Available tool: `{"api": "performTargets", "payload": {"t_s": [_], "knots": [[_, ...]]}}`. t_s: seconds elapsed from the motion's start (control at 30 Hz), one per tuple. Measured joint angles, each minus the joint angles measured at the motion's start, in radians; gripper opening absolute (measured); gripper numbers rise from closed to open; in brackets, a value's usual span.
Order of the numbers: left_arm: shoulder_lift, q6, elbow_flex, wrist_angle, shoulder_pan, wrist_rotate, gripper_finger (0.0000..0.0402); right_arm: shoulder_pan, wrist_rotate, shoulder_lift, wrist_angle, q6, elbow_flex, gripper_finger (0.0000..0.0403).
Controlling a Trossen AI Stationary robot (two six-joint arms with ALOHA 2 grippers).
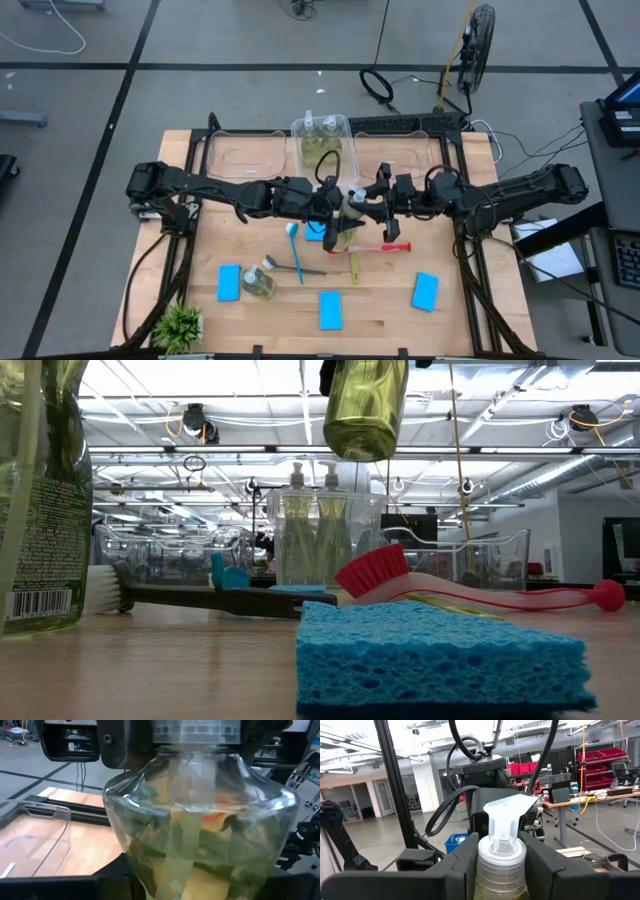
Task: Pick & Place Kitchen Sink Supplies
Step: Put the yellow dish soap into the white bin
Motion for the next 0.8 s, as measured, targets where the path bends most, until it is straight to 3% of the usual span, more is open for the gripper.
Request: {"api": "performTargets", "payload": {"t_s": [0.17,0.33,0.57,0.8], "knots": [[0.001,-0.002,0.0,0.009,0.0,-0.005,0.0173,0.0,0.001,-0.001,-0.004,0.0,0.001,0.0113],[-0.002,-0.007,0.0,0.001,0.0,-0.064,0.0206,0.0,0.01,-0.001,-0.009,-0.01,0.001,0.0163],[-0.039,0.068,0.0,-0.064,0.002,-0.152,0.0177,-0.001,0.01,-0.033,-0.016,-0.036,0.001,0.0205],[-0.108,0.1,0.001,-0.183,0.031,-0.337,0.0196,0.003,-0.007,-0.116,-0.139,-0.039,0.001,0.0222]]}}
